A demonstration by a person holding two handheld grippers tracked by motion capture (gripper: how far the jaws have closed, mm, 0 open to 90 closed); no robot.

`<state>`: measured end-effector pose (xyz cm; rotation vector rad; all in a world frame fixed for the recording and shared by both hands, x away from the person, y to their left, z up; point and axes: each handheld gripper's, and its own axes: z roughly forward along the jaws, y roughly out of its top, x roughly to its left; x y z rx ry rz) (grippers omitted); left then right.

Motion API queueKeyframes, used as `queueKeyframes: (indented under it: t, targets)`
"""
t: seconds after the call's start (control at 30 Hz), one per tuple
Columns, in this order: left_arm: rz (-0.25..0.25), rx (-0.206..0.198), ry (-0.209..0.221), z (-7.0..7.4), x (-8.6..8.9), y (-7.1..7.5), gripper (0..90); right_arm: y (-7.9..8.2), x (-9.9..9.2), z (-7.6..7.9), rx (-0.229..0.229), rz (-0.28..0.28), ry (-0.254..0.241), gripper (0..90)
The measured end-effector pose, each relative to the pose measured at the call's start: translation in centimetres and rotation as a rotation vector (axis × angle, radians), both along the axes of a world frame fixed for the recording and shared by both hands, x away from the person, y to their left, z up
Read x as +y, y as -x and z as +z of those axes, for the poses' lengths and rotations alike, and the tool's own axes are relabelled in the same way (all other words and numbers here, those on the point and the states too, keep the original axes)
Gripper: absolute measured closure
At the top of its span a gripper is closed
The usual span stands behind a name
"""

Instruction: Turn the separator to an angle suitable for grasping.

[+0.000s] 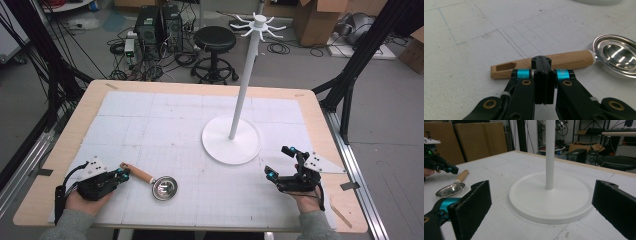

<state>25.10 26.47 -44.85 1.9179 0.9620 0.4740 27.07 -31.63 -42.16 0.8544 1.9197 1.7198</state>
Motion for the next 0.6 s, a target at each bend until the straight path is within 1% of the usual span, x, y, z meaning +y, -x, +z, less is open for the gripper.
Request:
queueKeyframes:
  t: [0.07, 0.1, 0.27, 0.47, 0.6]
  targets:
    - [0.002, 0.006, -0.008, -0.04, -0.03, -0.12, 89.8, -0.04, 0.0, -0.02, 0.0, -0.003, 0.001, 1.7]
    - [0.007, 0.011, -0.008, -0.05, -0.05, -0.15, 89.8, 0.0, 0.01, -0.03, 0.01, -0.001, 0.002, 1.7]
    - [0.012, 0.026, -0.021, -0.1, -0.15, -0.29, 89.8, -0.06, 0.03, -0.06, 0.005, -0.001, 0.007, 1.7]
    - [0.024, 0.059, -0.029, -0.22, -0.24, -0.66, 89.8, 0.01, 0.02, -0.05, 0.008, -0.003, 0.008, 1.7]
    - [0.038, 0.097, -0.035, -0.33, -0.27, -1.04, 89.9, 0.08, -0.01, -0.07, 0.008, -0.003, 0.015, 1.7]
